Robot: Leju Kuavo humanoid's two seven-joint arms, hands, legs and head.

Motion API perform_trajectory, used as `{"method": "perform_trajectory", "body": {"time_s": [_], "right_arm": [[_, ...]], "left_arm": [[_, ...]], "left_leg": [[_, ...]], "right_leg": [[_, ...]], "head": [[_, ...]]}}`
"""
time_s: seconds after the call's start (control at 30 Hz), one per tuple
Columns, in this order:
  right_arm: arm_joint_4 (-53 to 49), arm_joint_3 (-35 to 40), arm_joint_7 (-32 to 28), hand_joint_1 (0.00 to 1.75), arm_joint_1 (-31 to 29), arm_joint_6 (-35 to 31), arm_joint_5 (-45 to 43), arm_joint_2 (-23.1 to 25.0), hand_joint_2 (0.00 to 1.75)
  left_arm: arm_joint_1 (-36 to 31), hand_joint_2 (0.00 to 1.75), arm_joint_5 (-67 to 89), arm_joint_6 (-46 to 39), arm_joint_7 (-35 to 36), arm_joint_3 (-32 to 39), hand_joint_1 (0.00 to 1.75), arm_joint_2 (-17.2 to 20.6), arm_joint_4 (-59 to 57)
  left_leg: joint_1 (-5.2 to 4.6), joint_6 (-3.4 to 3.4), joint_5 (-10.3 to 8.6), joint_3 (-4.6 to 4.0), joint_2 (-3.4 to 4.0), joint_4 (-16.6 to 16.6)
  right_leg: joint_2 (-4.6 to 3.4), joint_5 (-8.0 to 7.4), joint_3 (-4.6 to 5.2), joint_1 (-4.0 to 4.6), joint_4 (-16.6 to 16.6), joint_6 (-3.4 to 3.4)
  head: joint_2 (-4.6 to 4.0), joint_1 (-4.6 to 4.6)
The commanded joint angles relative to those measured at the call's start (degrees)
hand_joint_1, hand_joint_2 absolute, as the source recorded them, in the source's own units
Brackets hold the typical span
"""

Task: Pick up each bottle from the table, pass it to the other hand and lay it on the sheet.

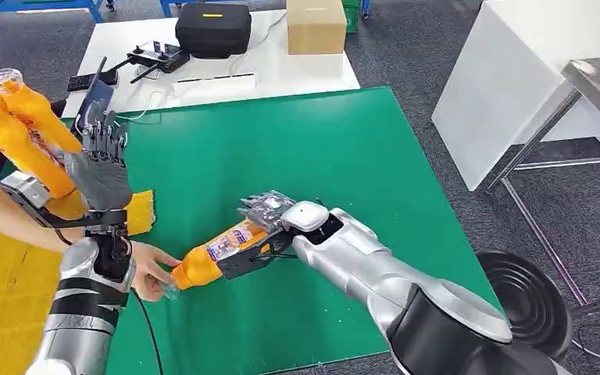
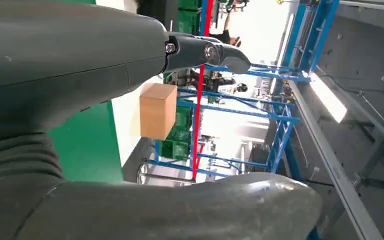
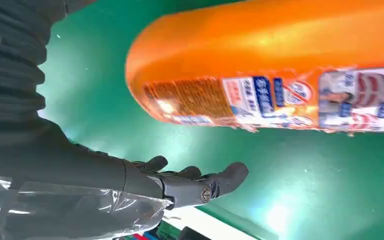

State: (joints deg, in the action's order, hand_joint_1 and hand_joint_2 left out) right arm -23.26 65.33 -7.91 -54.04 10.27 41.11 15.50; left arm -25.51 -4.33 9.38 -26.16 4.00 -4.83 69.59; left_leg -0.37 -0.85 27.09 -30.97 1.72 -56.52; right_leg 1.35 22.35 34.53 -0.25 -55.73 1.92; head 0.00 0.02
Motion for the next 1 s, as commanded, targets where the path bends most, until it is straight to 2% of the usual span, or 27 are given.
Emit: {"method": "perform_trajectory", "body": {"time_s": [0.03, 1.0], "right_arm": [[2.14, -0.30, -0.31, 0.00, -2.69, 0.74, 0.10, -0.51, 1.75], [3.19, 0.63, -0.46, 0.00, -0.85, 2.82, 0.98, -0.71, 1.75]], "left_arm": [[-3.12, 0.00, -0.10, 0.19, 0.42, 0.35, 0.00, -0.10, -3.81], [-3.93, 0.00, -0.72, 0.08, 0.68, 0.41, 0.00, 0.09, -5.03]], "left_leg": [[0.13, 0.11, 0.09, 0.12, -0.29, -0.12], [0.10, 0.08, 0.05, 0.11, -0.25, -0.05]], "right_leg": [[0.01, 0.11, -0.19, 0.09, -0.07, -0.04], [0.04, 0.08, -0.18, 0.07, -0.01, -0.03]], "head": [[0.00, 0.00], [0.00, 0.00]]}}
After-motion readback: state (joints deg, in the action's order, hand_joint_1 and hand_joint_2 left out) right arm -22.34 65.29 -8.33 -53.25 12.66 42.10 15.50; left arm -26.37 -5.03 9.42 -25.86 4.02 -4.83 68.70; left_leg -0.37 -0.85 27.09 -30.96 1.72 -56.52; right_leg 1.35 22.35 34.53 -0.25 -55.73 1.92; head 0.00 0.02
